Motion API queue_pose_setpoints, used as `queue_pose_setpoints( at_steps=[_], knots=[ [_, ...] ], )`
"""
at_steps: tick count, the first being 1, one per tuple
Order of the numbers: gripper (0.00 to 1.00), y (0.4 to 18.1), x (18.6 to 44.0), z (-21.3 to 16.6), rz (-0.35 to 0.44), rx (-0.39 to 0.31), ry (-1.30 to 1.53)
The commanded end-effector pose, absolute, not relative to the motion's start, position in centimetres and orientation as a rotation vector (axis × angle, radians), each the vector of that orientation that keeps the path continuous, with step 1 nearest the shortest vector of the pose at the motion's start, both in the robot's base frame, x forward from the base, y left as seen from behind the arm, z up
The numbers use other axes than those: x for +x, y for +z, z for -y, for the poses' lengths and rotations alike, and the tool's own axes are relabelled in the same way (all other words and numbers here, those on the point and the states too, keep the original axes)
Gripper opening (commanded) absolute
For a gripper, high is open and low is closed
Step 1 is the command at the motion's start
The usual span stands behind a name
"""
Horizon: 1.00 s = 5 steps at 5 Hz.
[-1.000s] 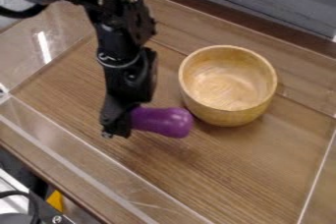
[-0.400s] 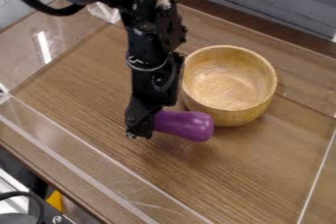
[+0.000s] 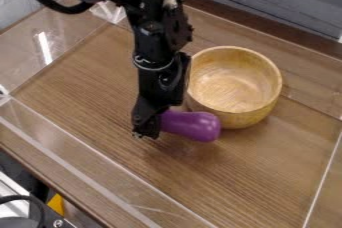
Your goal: Put the purple eggplant in the brown bowl
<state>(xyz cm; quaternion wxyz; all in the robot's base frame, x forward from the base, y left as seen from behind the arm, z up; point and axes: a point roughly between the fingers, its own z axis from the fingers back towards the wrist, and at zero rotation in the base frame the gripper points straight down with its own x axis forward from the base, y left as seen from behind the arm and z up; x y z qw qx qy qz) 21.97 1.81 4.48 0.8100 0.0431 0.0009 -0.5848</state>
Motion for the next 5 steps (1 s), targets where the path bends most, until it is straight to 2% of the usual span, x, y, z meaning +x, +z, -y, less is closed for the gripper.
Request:
queue_pose_setpoints(
  at_steps=[1,4,5],
  knots=[
    [0.00,5.1,22.9,-2.4,0.032,0.123,-1.183],
    [0.00,6.1,23.2,-0.1,0.030,0.121,-0.929],
    [0.00,7.1,22.8,0.2,0.035,0.121,-0.919]
  ],
)
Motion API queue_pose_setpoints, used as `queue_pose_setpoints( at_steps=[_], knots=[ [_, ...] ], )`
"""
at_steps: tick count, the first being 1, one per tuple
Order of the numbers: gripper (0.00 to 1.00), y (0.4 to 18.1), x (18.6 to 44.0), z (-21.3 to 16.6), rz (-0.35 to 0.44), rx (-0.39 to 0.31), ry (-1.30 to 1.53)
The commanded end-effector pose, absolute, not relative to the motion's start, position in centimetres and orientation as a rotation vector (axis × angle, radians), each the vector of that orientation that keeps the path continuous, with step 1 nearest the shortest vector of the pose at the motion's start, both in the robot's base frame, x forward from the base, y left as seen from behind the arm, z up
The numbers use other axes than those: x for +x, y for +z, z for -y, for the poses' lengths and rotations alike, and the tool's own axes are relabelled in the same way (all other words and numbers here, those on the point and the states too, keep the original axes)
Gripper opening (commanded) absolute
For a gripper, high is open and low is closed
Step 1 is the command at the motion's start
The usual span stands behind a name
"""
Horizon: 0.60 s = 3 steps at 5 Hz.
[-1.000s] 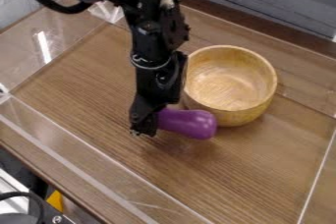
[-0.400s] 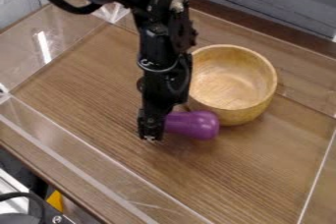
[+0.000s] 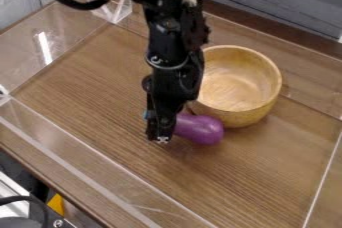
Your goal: Put the purple eggplant in the brown bowl
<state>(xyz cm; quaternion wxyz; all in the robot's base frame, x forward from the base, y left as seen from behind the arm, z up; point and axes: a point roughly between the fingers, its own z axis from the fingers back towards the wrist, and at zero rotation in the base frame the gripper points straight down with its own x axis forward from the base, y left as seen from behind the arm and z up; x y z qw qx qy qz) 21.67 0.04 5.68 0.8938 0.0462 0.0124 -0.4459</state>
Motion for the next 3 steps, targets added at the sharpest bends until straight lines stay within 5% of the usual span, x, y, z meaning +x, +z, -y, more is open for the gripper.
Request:
queue_pose_setpoints(
  at_steps=[1,3],
  knots=[
    [0.00,8.4,22.6,0.4,0.043,0.124,-0.887],
    [0.00,10.5,25.9,1.9,0.056,0.119,-0.663]
  ],
)
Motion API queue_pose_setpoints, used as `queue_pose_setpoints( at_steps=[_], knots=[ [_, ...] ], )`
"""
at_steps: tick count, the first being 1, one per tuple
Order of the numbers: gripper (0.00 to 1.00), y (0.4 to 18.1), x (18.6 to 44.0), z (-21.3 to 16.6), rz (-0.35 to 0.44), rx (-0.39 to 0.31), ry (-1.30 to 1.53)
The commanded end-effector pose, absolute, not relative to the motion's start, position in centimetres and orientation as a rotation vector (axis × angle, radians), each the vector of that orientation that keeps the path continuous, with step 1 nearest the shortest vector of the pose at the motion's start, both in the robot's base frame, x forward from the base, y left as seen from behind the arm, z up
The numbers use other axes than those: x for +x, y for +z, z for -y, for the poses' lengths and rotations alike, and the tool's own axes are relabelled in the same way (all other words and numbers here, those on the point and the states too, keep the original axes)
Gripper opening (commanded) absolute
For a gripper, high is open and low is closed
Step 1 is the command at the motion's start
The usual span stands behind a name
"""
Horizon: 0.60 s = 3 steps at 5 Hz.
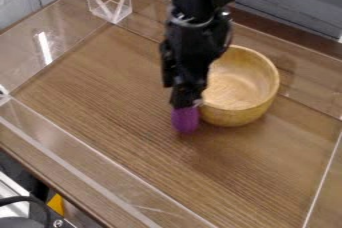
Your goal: Put the purple eggplant in the brown bowl
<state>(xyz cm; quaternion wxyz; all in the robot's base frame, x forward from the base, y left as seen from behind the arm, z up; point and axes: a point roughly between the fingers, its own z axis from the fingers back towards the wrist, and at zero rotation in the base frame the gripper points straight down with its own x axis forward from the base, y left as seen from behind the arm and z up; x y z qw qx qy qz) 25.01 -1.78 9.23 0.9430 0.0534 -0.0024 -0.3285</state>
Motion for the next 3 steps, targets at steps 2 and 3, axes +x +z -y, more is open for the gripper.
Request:
queue_pose_setpoints(
  at_steps=[2,3],
  knots=[
    [0.00,11.0,25.7,3.5,0.060,0.102,-0.634],
    [0.00,11.3,26.4,4.0,0.062,0.099,-0.613]
  ],
)
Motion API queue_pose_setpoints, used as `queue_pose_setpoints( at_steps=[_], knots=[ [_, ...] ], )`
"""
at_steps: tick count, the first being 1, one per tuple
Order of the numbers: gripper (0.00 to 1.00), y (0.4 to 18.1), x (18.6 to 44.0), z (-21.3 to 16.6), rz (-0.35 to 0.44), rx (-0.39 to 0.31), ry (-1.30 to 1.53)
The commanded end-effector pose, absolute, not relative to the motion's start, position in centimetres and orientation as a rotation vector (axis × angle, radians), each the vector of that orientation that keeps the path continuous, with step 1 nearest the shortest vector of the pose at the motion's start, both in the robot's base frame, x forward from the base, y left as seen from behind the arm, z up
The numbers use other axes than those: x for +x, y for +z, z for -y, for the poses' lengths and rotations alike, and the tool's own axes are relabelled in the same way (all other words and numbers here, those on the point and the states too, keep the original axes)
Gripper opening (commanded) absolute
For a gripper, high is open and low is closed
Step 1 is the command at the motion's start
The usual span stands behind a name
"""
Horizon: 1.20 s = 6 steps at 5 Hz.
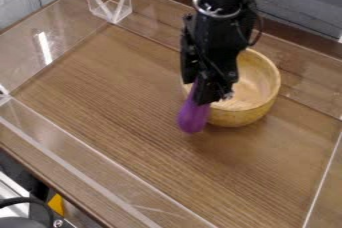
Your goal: Put the purple eggplant in the brown bowl
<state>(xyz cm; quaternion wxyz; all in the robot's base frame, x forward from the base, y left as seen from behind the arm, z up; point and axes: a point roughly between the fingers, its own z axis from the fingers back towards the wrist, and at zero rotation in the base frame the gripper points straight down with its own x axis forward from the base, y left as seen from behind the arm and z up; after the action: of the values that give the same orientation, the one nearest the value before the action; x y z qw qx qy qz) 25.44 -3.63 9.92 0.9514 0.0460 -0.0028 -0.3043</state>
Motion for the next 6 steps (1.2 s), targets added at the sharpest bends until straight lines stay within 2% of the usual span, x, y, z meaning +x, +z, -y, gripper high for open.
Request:
queue_pose_setpoints(
  at_steps=[1,3,5,6],
  knots=[
    [0.00,11.3,27.3,4.3,0.067,0.101,-0.586],
    [0.00,11.3,29.7,6.3,0.088,0.108,-0.588],
    [0.00,12.1,31.4,6.6,0.102,0.122,-0.493],
    [0.00,10.9,31.4,6.0,0.106,0.129,-0.426]
  ],
)
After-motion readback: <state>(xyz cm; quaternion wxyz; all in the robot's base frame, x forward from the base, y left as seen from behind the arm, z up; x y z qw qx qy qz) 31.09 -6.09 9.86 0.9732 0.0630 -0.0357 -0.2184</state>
